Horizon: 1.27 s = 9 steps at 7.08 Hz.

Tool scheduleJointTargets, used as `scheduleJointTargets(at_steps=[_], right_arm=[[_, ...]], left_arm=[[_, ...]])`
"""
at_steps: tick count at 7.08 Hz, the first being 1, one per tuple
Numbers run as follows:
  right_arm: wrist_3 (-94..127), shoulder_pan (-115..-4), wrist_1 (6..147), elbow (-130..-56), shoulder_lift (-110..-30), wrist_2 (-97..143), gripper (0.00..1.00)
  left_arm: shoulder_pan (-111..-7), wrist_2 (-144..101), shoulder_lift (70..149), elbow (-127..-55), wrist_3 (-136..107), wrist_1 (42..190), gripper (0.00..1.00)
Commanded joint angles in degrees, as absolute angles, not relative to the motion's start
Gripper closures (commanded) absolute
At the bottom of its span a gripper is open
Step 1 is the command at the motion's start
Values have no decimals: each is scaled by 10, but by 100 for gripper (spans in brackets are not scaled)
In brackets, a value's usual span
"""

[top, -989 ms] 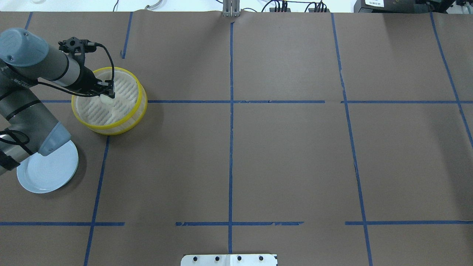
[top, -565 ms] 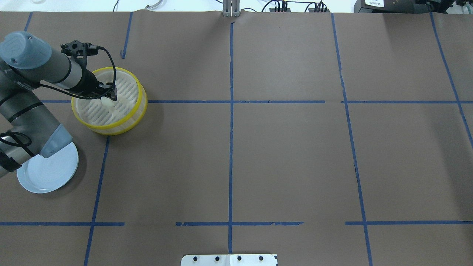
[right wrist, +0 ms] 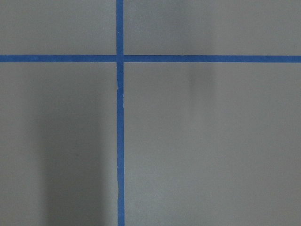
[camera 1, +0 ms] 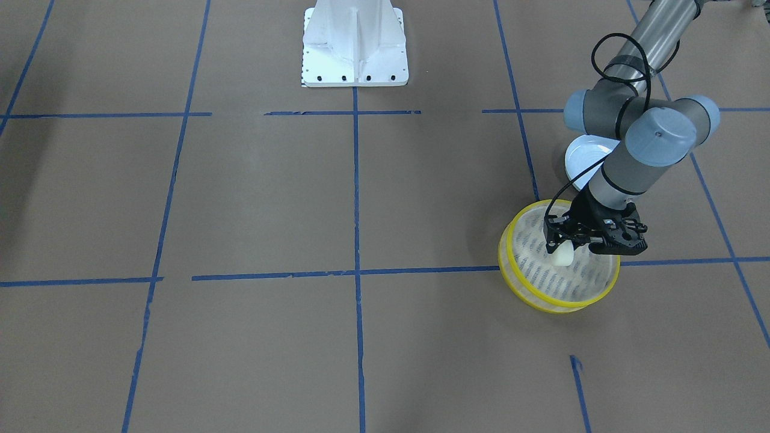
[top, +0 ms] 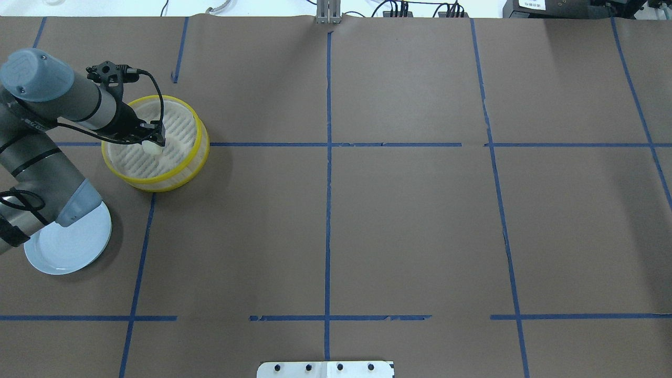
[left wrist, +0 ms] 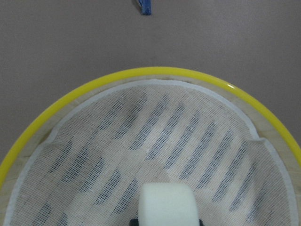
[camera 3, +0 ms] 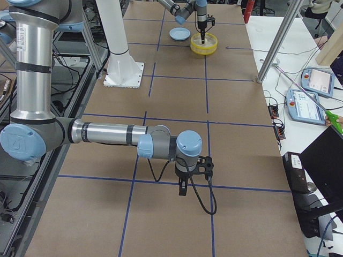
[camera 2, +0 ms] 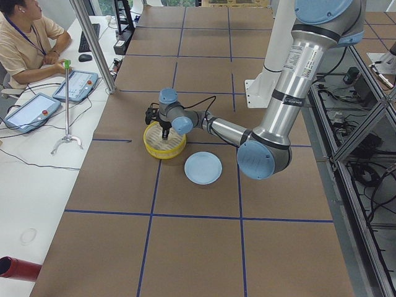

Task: Place bun in steamer
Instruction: 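Lower the bun into the steamer and open the left gripper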

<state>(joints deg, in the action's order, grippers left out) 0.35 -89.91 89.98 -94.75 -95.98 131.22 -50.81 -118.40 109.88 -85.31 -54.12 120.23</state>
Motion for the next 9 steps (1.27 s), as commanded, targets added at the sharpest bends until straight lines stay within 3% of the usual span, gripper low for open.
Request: scheduleJointTargets(at_steps=[1,2,3,6,9], right_arm=[[4,-899,900,-947,-960,1312,0],[4,-899,900,-947,-960,1312,0],[4,-899,900,-947,-960,1312,0],[4,-899,900,-947,-960,1312,0],[4,-899,899,-947,-960,1312,0]], left_arm=[[-507,-1184,1098,-853,-540,1202,33],[-507,-1184,1098,-853,-540,1202,12],[-507,-1184,1098,-853,-540,1202,1],[-517,-1183,1096,-886,-538,1194,1],[-630,-1214,1050,-908,-373,1182,1]])
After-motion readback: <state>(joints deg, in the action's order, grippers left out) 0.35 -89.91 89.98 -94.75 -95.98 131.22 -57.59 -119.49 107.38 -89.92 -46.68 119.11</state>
